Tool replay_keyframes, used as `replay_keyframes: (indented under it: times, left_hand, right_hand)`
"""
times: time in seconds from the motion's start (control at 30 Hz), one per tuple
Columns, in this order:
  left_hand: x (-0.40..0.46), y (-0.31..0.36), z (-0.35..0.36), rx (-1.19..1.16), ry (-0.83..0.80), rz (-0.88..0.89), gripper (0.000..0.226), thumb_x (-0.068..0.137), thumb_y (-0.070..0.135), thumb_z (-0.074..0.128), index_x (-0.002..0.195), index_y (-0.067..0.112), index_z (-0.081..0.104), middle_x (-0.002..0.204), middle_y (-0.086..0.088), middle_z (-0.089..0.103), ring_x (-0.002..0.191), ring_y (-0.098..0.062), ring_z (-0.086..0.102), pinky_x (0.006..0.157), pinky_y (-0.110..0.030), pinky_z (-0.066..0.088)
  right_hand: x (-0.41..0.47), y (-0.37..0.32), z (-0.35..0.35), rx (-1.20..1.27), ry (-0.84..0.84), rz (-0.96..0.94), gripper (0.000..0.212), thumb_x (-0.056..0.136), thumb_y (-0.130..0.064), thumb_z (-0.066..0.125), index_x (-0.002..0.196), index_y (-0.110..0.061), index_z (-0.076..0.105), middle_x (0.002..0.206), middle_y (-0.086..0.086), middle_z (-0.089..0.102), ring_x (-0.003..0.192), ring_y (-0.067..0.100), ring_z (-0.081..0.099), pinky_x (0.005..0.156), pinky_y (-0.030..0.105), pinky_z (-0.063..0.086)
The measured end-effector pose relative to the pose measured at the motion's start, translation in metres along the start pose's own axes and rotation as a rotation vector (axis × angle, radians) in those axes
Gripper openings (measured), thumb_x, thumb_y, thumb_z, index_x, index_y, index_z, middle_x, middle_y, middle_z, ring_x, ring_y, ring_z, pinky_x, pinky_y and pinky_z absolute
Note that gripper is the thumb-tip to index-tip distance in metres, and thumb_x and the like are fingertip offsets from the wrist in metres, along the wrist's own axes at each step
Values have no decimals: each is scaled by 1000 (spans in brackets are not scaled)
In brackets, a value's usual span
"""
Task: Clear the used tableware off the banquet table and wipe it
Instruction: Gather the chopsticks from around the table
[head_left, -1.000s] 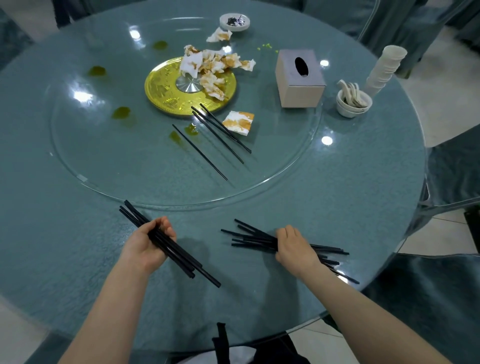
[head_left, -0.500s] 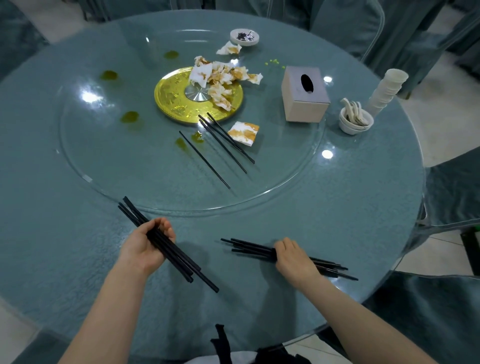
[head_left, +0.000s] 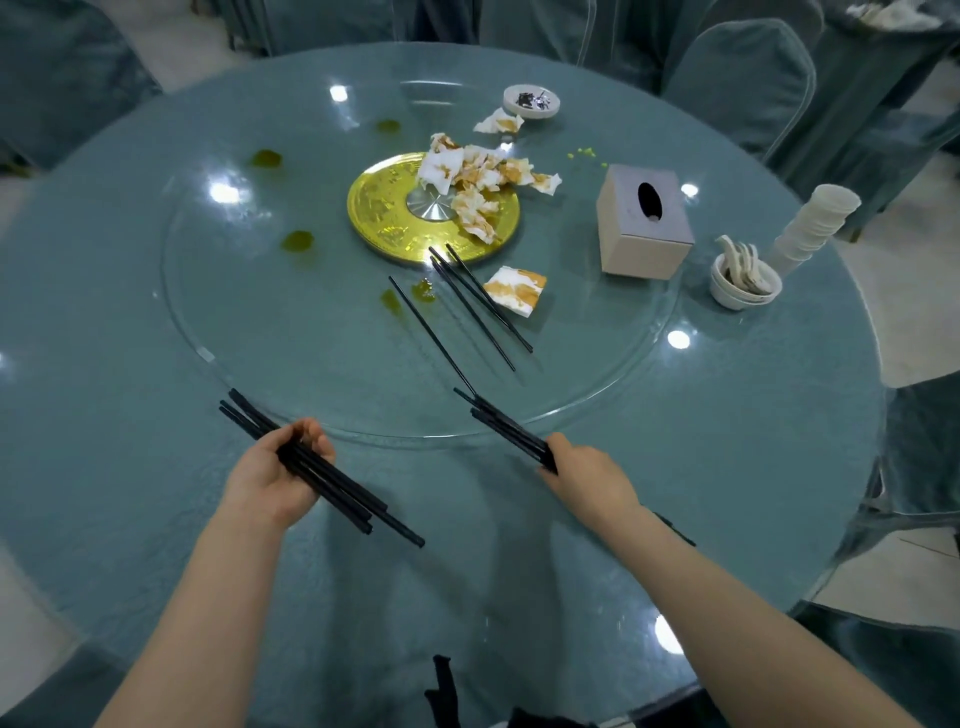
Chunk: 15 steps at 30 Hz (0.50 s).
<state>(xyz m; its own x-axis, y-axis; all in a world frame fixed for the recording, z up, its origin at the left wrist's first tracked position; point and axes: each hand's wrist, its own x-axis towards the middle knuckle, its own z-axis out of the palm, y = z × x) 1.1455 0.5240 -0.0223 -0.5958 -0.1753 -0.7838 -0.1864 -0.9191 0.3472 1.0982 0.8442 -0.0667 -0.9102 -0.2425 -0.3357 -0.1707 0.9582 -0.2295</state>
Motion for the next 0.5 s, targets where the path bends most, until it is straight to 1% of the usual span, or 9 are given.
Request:
replay_keyframes:
  times: [0.03, 0.1, 0.17, 0.23, 0.33, 0.4, 0.5]
  left_hand:
    - [0, 3, 1, -9, 5, 12, 23, 100, 16, 39, 84, 7, 52, 78, 0, 54, 67, -10, 52, 57, -20, 47]
    - [0, 6, 4, -8, 16, 31, 24, 100, 16, 38, 82, 7, 52, 74, -1, 55, 64, -11, 52, 54, -20, 48]
    - [0, 9, 5, -4, 23, 44, 26, 100, 16, 37, 81, 7, 53, 63, -2, 59, 61, -12, 52, 49, -20, 49]
    - [1, 11, 5, -19, 29, 45, 27, 100, 16, 37, 81, 6, 54, 56, -2, 60, 57, -12, 53, 48, -18, 49]
    - [7, 17, 2, -52, 40, 57, 28, 99, 16, 38, 79, 5, 54, 54, -3, 60, 48, -13, 56, 48, -17, 50]
    - [12, 23, -2, -81, 56, 85, 28, 98, 15, 37, 79, 4, 54, 53, -4, 61, 44, -14, 57, 48, -17, 51]
    - [21, 30, -10, -124, 85, 114, 26, 98, 16, 38, 82, 5, 56, 56, -4, 62, 46, -14, 59, 48, -19, 51]
  right_hand:
    - [9, -6, -5, 1, 10, -7, 22, 96, -35, 46, 94, -14, 39, 91, 13, 61, 74, 32, 49, 59, 35, 35]
    - [29, -17, -13, 5, 34, -16, 16, 95, -27, 47, 96, -10, 46, 95, 13, 60, 80, 34, 55, 63, 37, 42]
    - [51, -29, -19, 13, 42, -23, 13, 94, -20, 48, 96, -8, 50, 98, 13, 58, 86, 34, 56, 68, 38, 44]
    - [72, -41, -25, 22, 43, -41, 12, 94, -19, 49, 91, -8, 50, 94, 12, 56, 82, 32, 55, 66, 37, 45]
    - [103, -59, -29, 47, 49, -61, 16, 94, -22, 52, 83, -11, 47, 84, 6, 51, 74, 27, 53, 61, 36, 44]
    - [122, -69, -30, 71, 40, -64, 22, 94, -29, 55, 83, -12, 47, 80, 4, 49, 74, 25, 53, 60, 35, 43]
    - [149, -83, -28, 104, -4, -55, 31, 91, -38, 59, 83, -11, 46, 80, 5, 50, 77, 26, 53, 61, 35, 42]
